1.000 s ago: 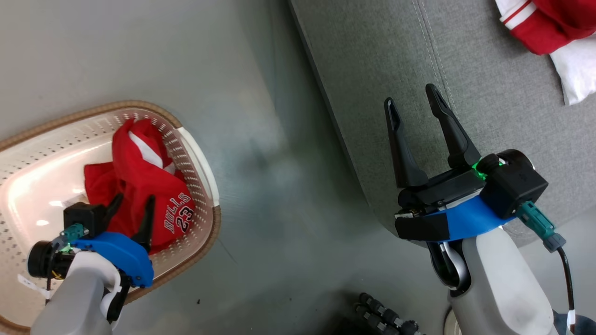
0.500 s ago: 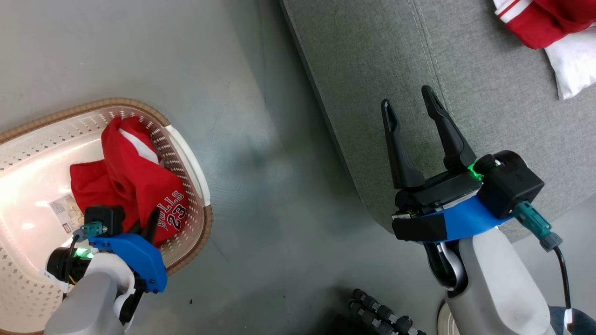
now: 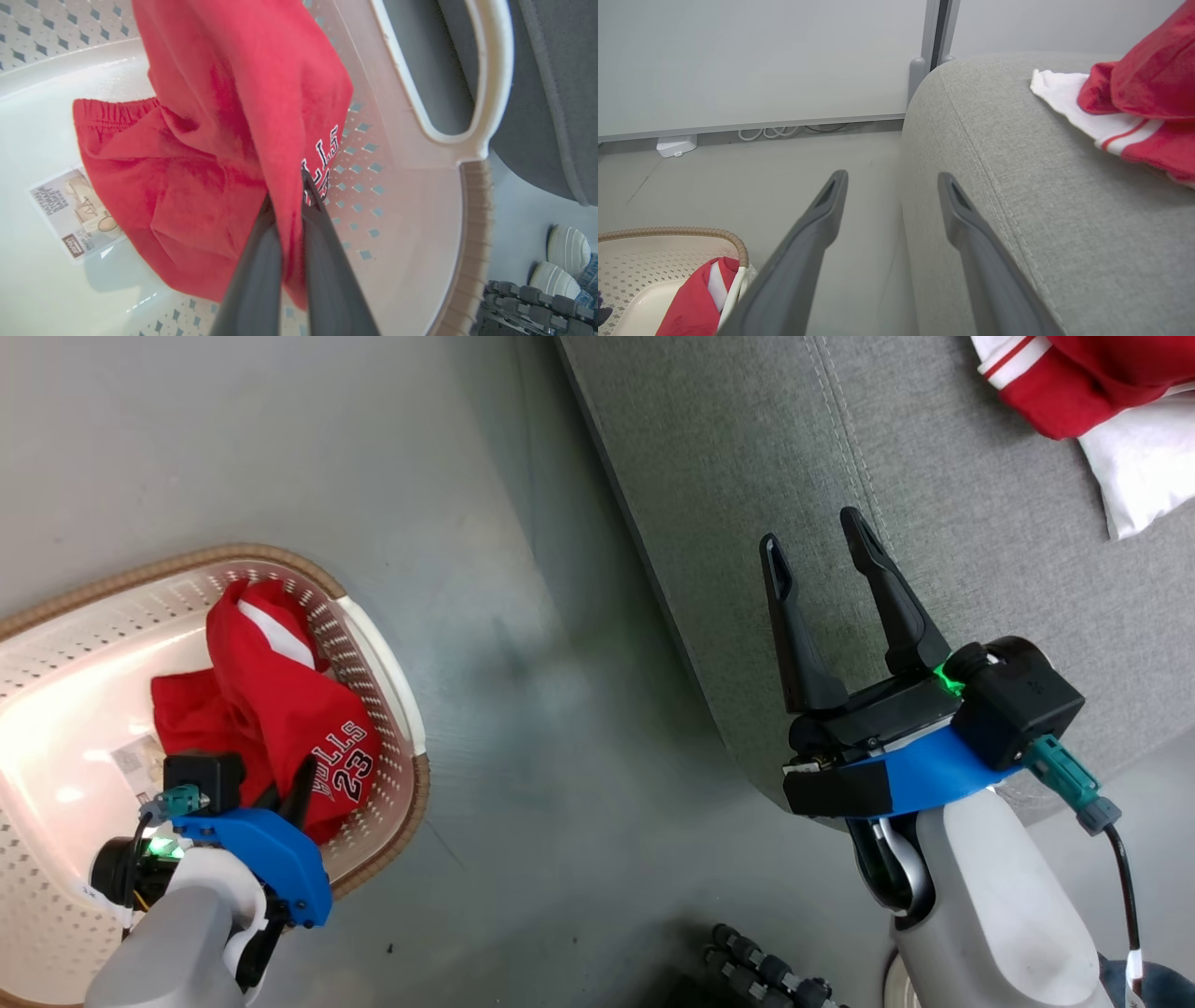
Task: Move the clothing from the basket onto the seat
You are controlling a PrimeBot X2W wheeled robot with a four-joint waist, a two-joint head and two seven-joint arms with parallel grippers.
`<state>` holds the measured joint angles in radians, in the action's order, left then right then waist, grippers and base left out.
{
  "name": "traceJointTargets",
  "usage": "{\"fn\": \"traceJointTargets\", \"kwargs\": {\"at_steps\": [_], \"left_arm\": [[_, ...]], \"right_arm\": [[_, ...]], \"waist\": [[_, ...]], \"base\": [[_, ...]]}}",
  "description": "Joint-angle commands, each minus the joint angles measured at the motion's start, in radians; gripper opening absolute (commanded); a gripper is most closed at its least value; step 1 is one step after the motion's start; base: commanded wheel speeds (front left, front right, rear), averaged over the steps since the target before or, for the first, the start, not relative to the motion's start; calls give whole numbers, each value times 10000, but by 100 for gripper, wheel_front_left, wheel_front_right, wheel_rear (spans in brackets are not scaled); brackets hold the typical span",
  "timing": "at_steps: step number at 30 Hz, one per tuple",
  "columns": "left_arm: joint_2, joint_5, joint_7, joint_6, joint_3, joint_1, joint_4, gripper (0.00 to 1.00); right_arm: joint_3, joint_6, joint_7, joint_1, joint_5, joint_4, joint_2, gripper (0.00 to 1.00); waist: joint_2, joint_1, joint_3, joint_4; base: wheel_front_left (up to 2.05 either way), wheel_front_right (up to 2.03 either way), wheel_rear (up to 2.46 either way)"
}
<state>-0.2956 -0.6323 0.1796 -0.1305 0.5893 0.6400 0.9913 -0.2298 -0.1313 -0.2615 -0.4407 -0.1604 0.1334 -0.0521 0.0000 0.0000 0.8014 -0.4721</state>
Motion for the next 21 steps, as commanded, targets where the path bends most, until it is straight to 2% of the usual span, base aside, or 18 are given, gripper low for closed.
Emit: {"fn": "traceJointTargets", "kwargs": {"at_steps": [1,6,11,21], "left_arm": [[15,-96,107,1,68,142,56,0],[337,-458,382,1,174,-3,192,0],[685,-645,611,1,571,-274,264,0],[1255,-708,796,0,2239,-781,-183,0]], "right_arm": [[11,11,-48,-116,3,65,31,100],[237,11,-48,-3,282,215,28,100],[505,11,110,347,682,409,22,100],[1015,11,819,1552,1322,613,13,100]], "waist": [[0,0,-168,108],[0,0,-969,539],[0,0,-2215,1188],[0,0,-5069,2672]], "base": [[0,0,0],[0,0,0],[0,0,0],[0,0,0]]}}
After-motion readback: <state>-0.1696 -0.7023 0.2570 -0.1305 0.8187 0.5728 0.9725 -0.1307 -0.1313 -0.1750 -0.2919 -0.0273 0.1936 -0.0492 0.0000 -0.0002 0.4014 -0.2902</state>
